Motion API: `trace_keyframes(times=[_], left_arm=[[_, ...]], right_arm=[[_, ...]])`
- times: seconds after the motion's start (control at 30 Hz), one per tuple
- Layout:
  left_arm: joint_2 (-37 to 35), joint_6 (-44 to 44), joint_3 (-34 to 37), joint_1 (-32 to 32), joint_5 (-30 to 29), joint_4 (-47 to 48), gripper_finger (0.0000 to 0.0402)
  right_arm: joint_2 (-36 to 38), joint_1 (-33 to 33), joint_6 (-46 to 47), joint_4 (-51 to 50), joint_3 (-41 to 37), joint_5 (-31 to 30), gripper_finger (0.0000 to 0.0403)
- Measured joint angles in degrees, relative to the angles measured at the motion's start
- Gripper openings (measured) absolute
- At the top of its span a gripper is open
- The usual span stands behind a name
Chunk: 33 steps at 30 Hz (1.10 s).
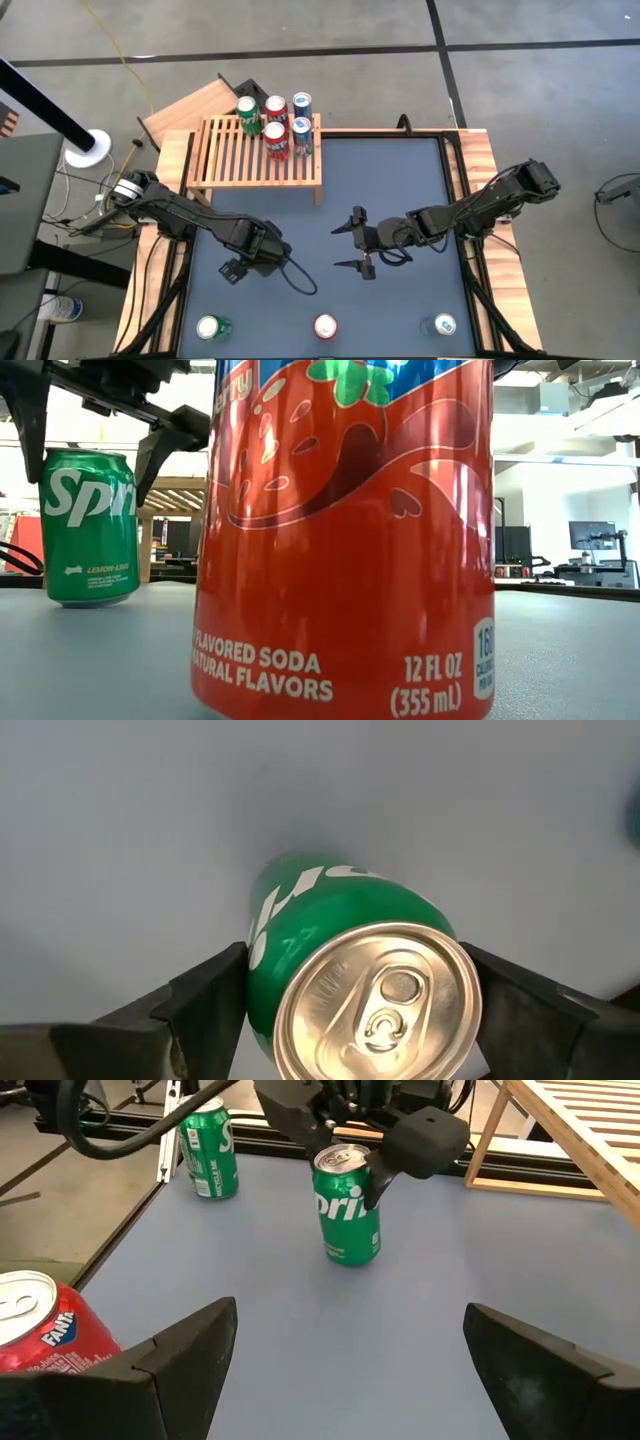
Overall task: Place canned beverage on shelf
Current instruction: Put the top green soda can on the shelf aligned with the other green soda can
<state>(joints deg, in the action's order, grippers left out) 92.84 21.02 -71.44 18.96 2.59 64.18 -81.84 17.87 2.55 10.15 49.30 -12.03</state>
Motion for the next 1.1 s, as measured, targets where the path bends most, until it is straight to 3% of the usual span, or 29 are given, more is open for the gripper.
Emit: trace_keyframes(times=[0.2, 0.57, 0.9, 1.1], left_arm=[[-0.1, -2.7, 0.2, 0.0, -0.1, -0.2, 0.0337], [-0.1, -1.5, -0.3, -0.1, -4.0, 3.5, 0.0342], [-0.1, -3.0, -8.7, -0.7, -4.4, 9.0, 0.0343], [-0.8, -11.6, -12.4, -0.7, -4.8, 11.7, 0.0343]], right_arm=[[0.0, -0.3, 0.0, 0.0, 0.0, 0.0, 0.038], [0.0, -0.4, 0.0, 0.2, 0.0, 0.0, 0.038], [0.0, -0.4, 0.0, 0.2, 0.0, 0.0, 0.038], [0.0, -0.4, 0.0, 0.1, 0.0, 0.0, 0.038]])
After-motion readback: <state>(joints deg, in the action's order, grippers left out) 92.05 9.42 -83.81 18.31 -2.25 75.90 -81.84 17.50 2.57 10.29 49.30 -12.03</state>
